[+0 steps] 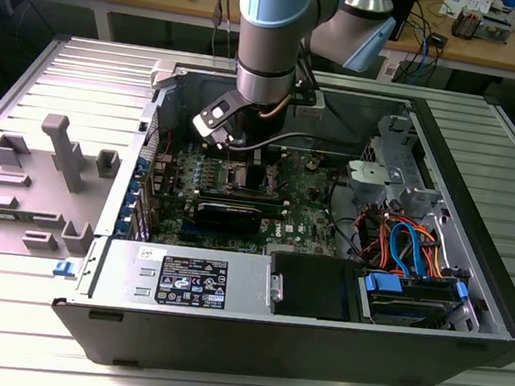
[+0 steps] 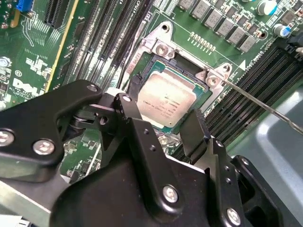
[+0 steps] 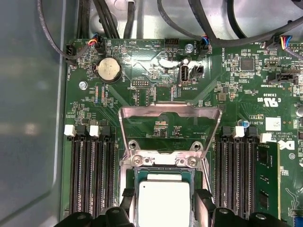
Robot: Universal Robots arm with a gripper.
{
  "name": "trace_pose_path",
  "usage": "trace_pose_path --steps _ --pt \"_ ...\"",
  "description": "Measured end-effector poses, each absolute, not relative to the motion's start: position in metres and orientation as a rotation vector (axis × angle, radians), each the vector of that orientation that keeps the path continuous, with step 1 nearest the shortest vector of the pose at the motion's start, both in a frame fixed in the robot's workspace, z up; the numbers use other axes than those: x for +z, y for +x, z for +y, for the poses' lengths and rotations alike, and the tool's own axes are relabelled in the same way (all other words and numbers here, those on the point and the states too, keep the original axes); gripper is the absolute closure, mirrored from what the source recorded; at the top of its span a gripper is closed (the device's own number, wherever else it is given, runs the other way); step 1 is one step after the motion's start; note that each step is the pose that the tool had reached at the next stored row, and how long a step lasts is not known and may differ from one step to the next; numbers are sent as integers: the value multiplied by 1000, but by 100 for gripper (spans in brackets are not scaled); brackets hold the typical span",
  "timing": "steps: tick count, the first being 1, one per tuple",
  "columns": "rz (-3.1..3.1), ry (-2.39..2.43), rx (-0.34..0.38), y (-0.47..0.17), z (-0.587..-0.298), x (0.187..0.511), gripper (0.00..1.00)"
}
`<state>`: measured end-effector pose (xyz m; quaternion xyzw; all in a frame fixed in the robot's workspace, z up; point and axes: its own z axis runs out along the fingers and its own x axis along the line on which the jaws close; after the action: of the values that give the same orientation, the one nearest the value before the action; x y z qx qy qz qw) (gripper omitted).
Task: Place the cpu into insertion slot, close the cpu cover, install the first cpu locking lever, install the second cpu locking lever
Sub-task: 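Place the cpu into insertion slot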
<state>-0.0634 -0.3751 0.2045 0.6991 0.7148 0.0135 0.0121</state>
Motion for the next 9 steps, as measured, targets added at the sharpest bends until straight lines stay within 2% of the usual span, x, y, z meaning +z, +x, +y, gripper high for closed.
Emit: trace_pose_path --steps 3,5,6,9 --pt "2231 2181 37 -63 -375 209 39" --pt "2232 2183 34 -63 -375 210 53" --pt "2232 2183 34 -63 -375 210 53" --pt "2232 2184 33 -63 -375 210 71"
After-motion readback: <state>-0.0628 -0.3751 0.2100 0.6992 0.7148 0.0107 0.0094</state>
